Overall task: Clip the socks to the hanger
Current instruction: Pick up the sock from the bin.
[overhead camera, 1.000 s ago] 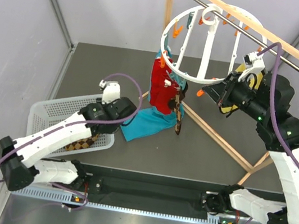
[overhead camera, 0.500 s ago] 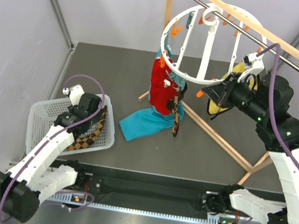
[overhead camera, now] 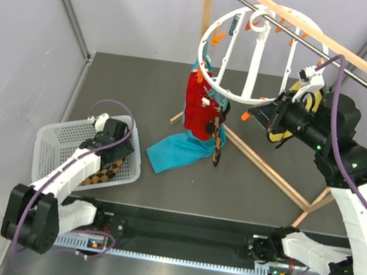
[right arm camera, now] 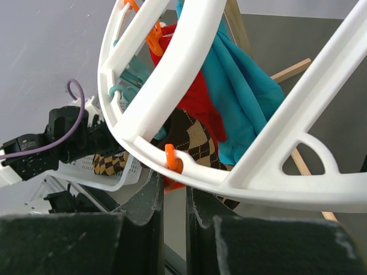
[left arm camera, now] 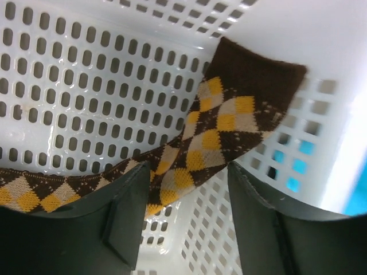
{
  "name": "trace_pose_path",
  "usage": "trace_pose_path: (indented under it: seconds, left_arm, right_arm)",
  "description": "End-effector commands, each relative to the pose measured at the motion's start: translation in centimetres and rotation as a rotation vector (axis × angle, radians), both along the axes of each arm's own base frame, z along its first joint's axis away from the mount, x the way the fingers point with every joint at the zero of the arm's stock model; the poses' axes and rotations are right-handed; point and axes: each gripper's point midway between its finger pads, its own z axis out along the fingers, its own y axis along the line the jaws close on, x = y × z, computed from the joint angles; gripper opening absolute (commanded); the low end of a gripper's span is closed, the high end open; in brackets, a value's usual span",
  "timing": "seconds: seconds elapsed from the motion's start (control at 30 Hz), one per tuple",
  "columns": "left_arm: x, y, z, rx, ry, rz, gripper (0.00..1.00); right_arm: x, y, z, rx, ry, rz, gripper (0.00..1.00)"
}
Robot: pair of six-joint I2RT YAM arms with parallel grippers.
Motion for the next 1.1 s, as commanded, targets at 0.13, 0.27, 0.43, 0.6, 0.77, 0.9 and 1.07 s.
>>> trace_pose_path:
  seconds: [0.13,0.27,0.43,0.6,0.77,0.9,1.07]
  left_arm:
    - [0.8,1.7,0.0,0.020,-0.054,0.081,0.39]
    - [0.7,2.6,1.9,0.027,-0.076,0.101,0.00]
    - [0.6,2.2,10.3,-0.016,-0.232,0.076,0.00]
    - [-0.3,-3.0,23.8,-0.233,-0.692,-0.209,0.00]
    - [-3.7,-10.5,33.1,-0.522,-0.953,-0.658,0.00]
    - [-6.2,-14.6,35.9,-0.736,-0.953,-0.936,0.00]
    - [-10.3,-19.9,37.0,-0.800,-0.957,-1.155,0.00]
  right_arm:
    - [-0.8,0.3,0.5,0.020,-0.017,0.032,0.00]
    - [-0.9,0.3,0.8,0.022,-0.024,0.035,0.00]
    - [-0.9,0.4,0.9,0.023,-0.023,0.041,0.00]
    - [-0.7,0.4,0.6,0.021,-0.017,0.038,0.00]
    - [-0.6,0.6,1.1,0.035,-0.022,0.040,0.00]
    - [-0.8,0.8,1.2,0.046,-0.017,0.050,0.00]
    - [-0.6,0.9,1.2,0.052,-0.014,0.052,0.00]
